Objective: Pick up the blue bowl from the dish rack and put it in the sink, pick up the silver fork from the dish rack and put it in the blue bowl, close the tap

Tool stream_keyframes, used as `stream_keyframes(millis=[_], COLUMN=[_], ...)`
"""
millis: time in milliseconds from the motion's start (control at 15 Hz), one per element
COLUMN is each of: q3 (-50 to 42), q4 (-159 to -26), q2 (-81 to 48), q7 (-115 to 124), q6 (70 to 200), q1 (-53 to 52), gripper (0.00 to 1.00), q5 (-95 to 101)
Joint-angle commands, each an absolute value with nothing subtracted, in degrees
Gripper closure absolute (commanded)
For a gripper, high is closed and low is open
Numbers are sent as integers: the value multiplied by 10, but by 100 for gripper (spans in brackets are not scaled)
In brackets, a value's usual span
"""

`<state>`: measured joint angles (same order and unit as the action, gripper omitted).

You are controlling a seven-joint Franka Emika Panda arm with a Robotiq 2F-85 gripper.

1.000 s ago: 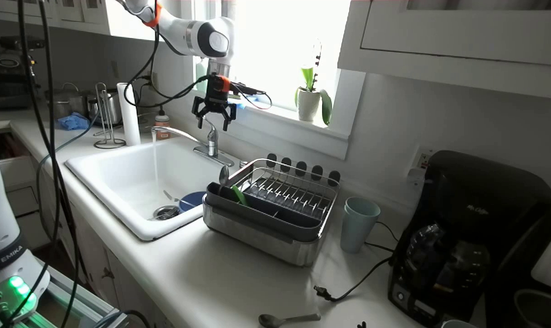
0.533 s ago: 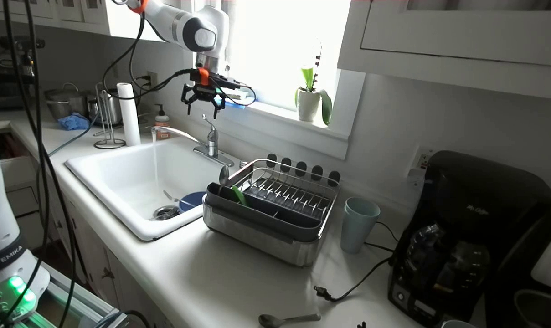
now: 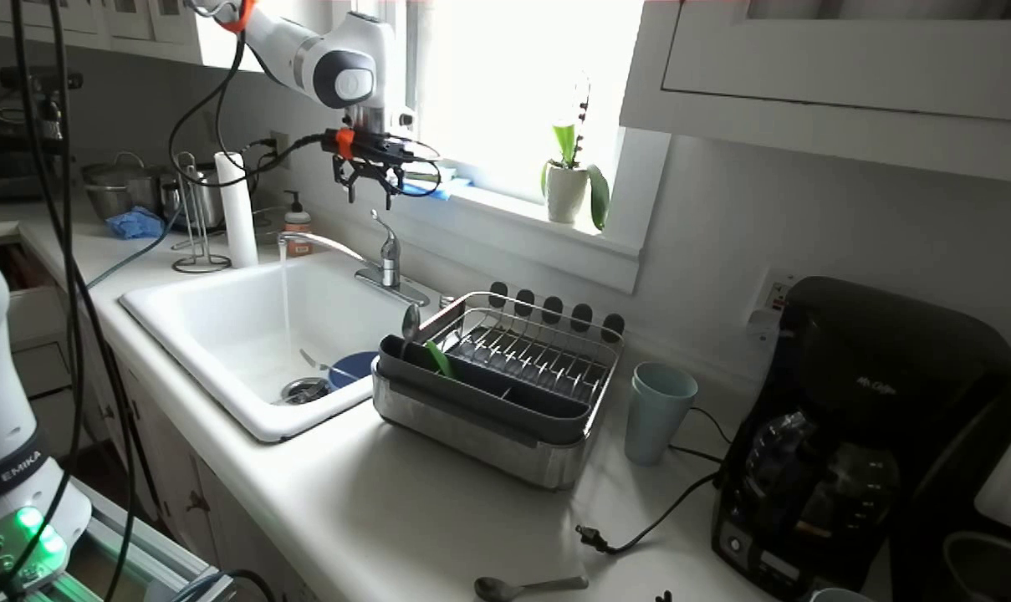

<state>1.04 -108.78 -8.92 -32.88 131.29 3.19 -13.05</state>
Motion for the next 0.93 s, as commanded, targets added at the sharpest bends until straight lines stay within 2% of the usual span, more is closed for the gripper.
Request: stream_keyframes(millis=[0, 467, 867], q3=[20, 29, 42], q4=[-1111, -1126, -1140], q2=[-83, -102, -118], q7=[-274, -193, -161], q6=[1373, 1469, 1557], q1=[25, 16, 15], gripper=[50, 99, 100], q5=[-146, -134, -136])
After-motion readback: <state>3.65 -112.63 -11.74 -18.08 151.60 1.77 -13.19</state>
